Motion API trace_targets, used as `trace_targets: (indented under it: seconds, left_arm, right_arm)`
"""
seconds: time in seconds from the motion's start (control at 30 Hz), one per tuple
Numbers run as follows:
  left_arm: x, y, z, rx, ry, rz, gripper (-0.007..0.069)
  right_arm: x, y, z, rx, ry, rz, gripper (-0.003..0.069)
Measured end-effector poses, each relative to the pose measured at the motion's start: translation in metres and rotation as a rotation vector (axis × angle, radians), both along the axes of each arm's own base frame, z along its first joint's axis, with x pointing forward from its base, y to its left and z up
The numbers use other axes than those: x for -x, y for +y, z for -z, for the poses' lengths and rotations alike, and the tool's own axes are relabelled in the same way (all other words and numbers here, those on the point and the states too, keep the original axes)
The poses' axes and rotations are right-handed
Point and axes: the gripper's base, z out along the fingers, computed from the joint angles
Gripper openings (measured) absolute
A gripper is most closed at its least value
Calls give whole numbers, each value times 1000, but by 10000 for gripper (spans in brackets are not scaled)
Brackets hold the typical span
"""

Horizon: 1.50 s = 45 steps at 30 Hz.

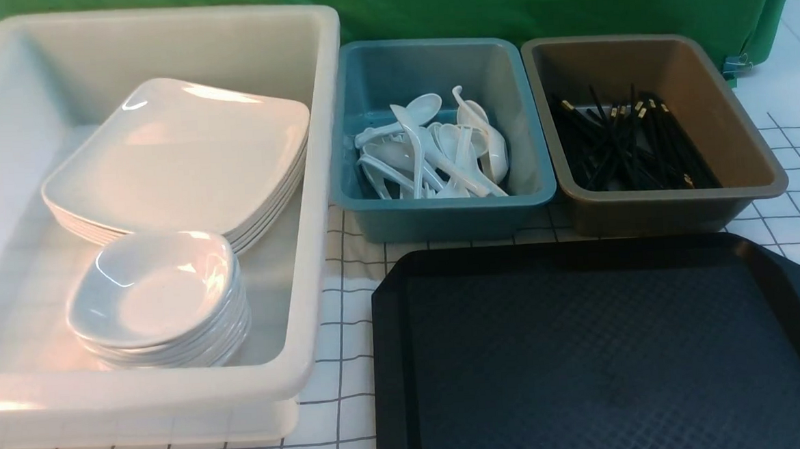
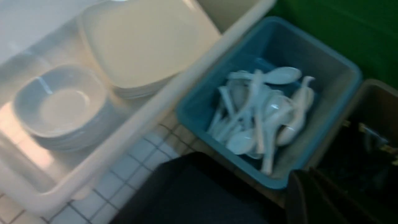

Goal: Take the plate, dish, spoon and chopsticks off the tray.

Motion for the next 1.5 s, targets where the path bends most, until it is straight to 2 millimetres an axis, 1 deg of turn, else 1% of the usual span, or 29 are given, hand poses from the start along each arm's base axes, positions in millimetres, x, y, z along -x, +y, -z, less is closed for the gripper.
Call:
trace_targets:
  seconds: [0.07,0.1,0.13,0.17,0.23,0.3,0.33,0.37,0.43,0.47,0.53,0.6,0.67,0.7,0.73,0.8,0.83,0.87,0.9,0.93,0.97,1.0,1.1,1.17,1.27,1.5]
  left_arm:
    - [21,-28,-12,-48,-16,104,-7]
    - [42,-44,-23,-91,-39,162,-9]
    - [58,-54,-29,-121,-49,189,-11]
    - [70,-59,-33,-154,-60,196,-12]
    - [97,-67,-39,-190,-89,208,-12]
    - [124,-68,-39,-208,-115,217,-13]
    - [126,-68,-39,-209,-117,215,-13]
    - [148,-66,-32,-205,-126,230,-13]
    - [169,-61,-19,-194,-126,233,-13]
    - [180,-57,-10,-193,-124,233,-13]
    - [199,-50,9,-192,-126,220,-13]
    - [220,-41,33,-187,-140,202,-13]
    - [238,-34,58,-159,-174,166,-13]
    - [240,-33,59,-153,-185,159,-13]
    - [255,-26,80,-118,-223,123,-13]
    - [267,-20,99,-91,-273,91,-11]
    - [268,-20,101,-89,-279,88,-11]
    - [273,-17,112,-76,-299,74,-9]
    - [280,-14,128,-62,-328,58,-6]
    - [281,-14,130,-62,-327,58,-6]
    - [285,-11,142,-55,-345,49,-4]
    - [288,-10,150,-50,-351,44,-4]
    - [293,-9,167,-4,-367,29,-4]
    - [293,-10,170,66,-372,10,-2]
    - [292,-10,169,117,-385,-6,-3]
    - [291,-9,168,115,-415,-19,-2]
  right_arm:
    - [11,-17,-11,11,-37,65,6]
    - [22,-30,-19,-6,-66,97,6]
    - [32,-39,-24,-24,-84,115,6]
    - [40,-46,-27,-39,-92,127,6]
    - [63,-65,-31,-86,-109,151,6]
    - [85,-84,-33,-134,-152,159,6]
    - [87,-85,-33,-143,-166,158,6]
    - [104,-99,-29,-184,-228,150,6]
    - [124,-114,-20,-262,-347,123,6]
    - [130,-118,-9,-275,-383,111,6]
    - [150,-132,11,-340,-499,88,6]
    - [167,-145,33,-400,-598,69,6]
    - [177,-150,61,-441,-661,39,6]
    - [176,-148,64,-439,-658,36,6]
    - [183,-152,87,-465,-687,12,6]
    - [187,-152,110,-491,-696,-10,6]
    - [188,-152,115,-492,-693,-11,6]
    - [189,-152,123,-507,-692,-18,6]
    - [192,-152,138,-552,-690,-31,6]
    - [192,-152,138,-557,-692,-33,6]
    - [194,-152,146,-576,-696,-44,6]
    - [194,-152,149,-586,-700,-49,8]
    - [196,-152,150,-602,-706,-56,19]
    - [196,-152,149,-606,-712,-60,34]
    - [196,-151,149,-607,-712,-60,54]
    - [195,-151,151,-605,-709,-60,80]
